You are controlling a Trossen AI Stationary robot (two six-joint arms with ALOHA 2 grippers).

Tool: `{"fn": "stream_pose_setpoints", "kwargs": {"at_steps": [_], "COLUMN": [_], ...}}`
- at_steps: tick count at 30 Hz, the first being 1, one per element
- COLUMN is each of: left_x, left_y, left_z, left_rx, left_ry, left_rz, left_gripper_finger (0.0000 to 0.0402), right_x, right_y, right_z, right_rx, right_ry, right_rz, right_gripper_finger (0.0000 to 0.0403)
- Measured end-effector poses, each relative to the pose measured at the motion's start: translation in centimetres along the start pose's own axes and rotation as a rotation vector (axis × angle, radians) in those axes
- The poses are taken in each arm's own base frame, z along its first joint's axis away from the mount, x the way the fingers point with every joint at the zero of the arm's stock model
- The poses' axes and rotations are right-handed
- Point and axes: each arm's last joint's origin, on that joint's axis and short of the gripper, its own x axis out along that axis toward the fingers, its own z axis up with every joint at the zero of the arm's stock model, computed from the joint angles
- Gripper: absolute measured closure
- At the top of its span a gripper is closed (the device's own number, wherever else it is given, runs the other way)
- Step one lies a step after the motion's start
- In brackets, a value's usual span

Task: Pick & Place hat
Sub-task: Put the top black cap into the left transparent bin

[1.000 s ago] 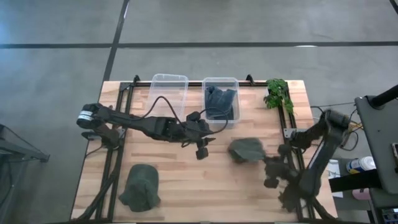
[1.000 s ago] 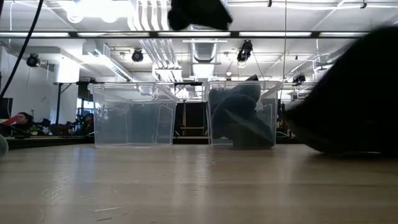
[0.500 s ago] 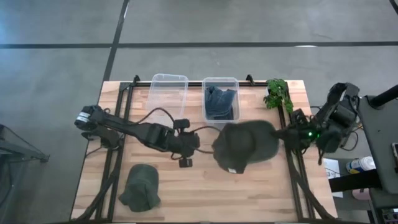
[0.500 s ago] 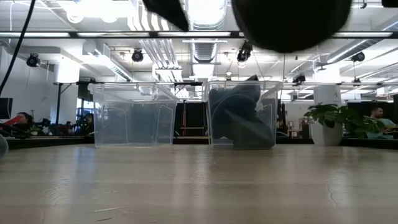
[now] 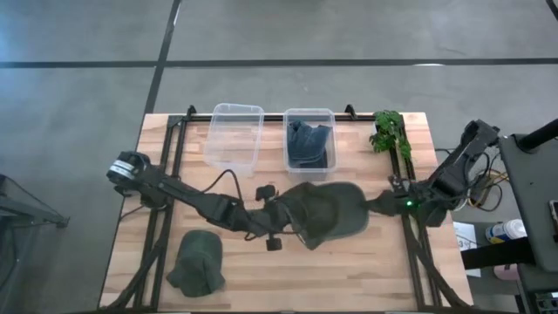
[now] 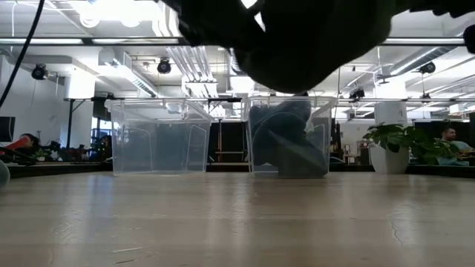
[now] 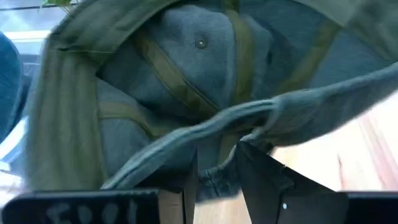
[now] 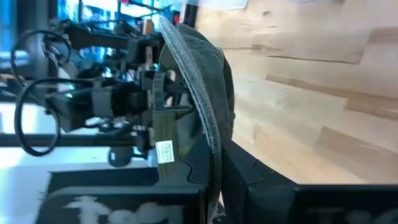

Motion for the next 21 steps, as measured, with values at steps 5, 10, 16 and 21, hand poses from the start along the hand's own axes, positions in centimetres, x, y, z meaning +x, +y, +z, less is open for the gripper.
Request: {"fn": "stream_pose_setpoints", "kwargs": {"at_steps": [5,10,16,21], "left_x": [1.0,2.5,6.0,8.5], "left_y": [-0.1,-0.6,-1.5,-2.1], "left_z": [0.4,1.3,0.4,0.1], "left_rx": [-0.025,0.013,0.065,0.118], "left_ry": [-0.074,-0.08,0.049,0.077], "left_rz": [-0.02,-0.083,-0.127,-0.12], "left_gripper_finger": [0.0296,0.0296,0.0296,0.0296], "right_x": [2.1,4.2,7.1,9.1], "right_y": [-1.1,-1.7,-1.0,-1.9], "right_z": [-0.7,-0.8,-1.0,-1.7], "right_rx": [0.035,0.019,-0.027,-0.048], "right_ry": [-0.043,-0.04,0.023,0.062], "right_rz": [-0.004,-0.084,-0.079,-0.155], "right_gripper_finger": [0.039,0.039,0.039,0.039]}}
